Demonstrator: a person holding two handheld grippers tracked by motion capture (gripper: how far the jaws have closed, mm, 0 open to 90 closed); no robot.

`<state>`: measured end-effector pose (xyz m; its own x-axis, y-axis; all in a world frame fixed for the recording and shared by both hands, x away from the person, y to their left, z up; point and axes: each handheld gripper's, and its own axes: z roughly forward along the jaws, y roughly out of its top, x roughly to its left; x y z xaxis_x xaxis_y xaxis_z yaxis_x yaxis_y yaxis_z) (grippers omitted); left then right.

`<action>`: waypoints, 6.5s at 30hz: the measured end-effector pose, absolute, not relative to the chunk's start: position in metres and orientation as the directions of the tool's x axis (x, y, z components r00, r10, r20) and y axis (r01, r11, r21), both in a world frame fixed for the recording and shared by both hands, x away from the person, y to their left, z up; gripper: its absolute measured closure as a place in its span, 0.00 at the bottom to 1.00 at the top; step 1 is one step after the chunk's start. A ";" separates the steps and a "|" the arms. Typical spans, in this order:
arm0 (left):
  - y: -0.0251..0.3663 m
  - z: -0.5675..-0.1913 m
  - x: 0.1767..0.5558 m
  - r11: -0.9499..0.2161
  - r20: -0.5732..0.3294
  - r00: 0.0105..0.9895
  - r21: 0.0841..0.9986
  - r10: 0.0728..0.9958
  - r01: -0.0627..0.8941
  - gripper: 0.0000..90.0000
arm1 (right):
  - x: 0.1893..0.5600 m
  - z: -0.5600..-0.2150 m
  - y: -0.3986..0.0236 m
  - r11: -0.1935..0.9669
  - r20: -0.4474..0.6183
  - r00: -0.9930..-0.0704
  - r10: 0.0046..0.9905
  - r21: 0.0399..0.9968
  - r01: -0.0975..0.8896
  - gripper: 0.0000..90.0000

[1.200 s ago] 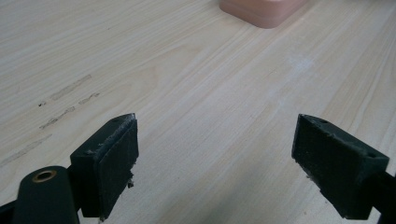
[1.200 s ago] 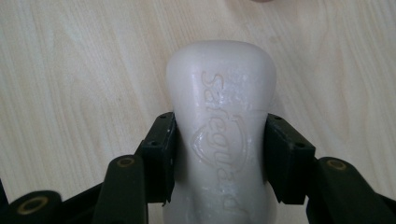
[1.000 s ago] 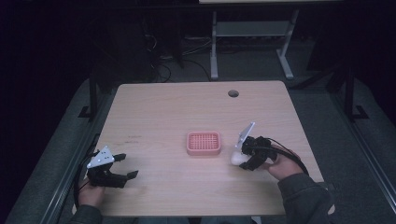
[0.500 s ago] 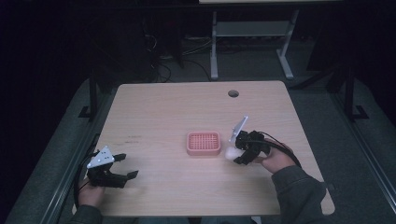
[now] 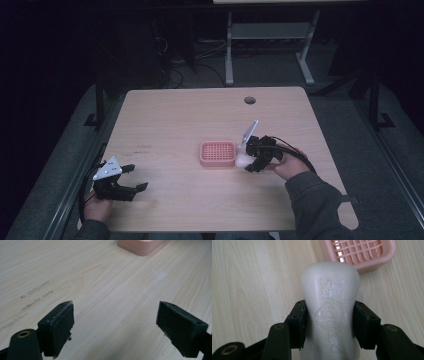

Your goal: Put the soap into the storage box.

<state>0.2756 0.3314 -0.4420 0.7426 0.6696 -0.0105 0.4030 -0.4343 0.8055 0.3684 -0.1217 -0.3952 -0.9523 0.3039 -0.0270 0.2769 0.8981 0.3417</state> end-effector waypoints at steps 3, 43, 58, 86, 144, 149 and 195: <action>0.331 -0.442 0.275 -0.434 -0.011 0.742 0.805 0.670 0.404 0.15 | 0.370 -0.394 -0.120 0.900 -0.030 -0.954 0.298 0.341 0.271 0.54; 0.332 -0.441 0.275 -0.426 -0.014 0.741 0.811 0.672 0.402 0.15 | 0.388 -0.384 -0.093 0.910 -0.033 -0.965 0.259 0.342 0.232 0.54; 0.333 -0.441 0.275 -0.426 -0.013 0.740 0.810 0.673 0.402 0.15 | 0.393 -0.379 -0.084 0.914 -0.045 -0.969 0.245 0.343 0.215 0.54; 0.333 -0.440 0.275 -0.420 -0.016 0.738 0.814 0.675 0.402 0.15 | 0.406 -0.383 -0.069 0.922 -0.038 -0.973 0.228 0.330 0.203 0.54; 0.333 -0.440 0.276 -0.415 -0.017 0.738 0.818 0.675 0.398 0.15 | 0.432 -0.401 -0.030 0.938 -0.013 -0.980 0.198 0.294 0.185 0.54; 0.334 -0.440 0.276 -0.421 -0.012 0.739 0.815 0.673 0.397 0.15 | 0.433 -0.402 -0.029 0.937 -0.008 -0.979 0.203 0.293 0.192 0.54; 0.334 -0.440 0.276 -0.415 -0.015 0.737 0.818 0.676 0.397 0.15 | 0.441 -0.414 -0.027 0.934 0.010 -0.976 0.218 0.286 0.212 0.54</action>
<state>0.2763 0.3337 -0.4398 0.7370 0.6757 -0.0148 0.3973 -0.4154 0.8183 0.4406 -0.0270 -0.4141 -0.9758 0.2183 0.0097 0.2119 0.9344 0.2863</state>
